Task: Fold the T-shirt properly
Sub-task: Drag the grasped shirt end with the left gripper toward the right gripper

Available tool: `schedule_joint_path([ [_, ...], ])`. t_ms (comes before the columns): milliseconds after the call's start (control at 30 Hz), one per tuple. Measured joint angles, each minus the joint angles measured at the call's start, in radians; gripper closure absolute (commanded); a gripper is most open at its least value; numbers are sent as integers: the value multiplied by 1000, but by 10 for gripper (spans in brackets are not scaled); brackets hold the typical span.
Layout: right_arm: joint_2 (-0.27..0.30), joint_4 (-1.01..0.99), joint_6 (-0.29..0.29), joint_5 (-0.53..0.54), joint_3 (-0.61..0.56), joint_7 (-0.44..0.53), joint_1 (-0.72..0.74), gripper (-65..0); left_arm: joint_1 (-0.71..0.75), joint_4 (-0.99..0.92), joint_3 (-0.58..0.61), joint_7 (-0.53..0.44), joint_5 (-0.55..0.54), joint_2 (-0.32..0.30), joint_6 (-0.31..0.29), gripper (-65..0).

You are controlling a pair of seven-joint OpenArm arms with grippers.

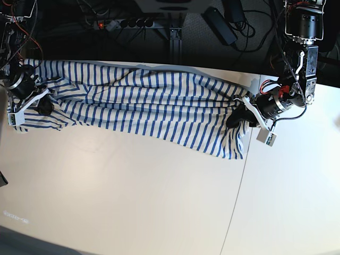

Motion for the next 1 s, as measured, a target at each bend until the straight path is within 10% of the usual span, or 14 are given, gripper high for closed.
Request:
schedule_joint_path([
  [67, 0, 10, 0, 8, 0, 0, 0, -268, 0, 0, 0, 0, 0, 0, 0, 0],
  [267, 0, 66, 0, 37, 1, -3, 0, -285, -26, -2, 2, 12, 35, 0, 0, 0],
  [433, 0, 124, 0, 37, 3, -4, 0, 0, -67, -7, 3, 35, 63, 0, 0, 0],
  [1000, 0, 137, 0, 2, 23, -4, 0, 0, -225, -8, -87, 49, 124, -134, 0, 0],
])
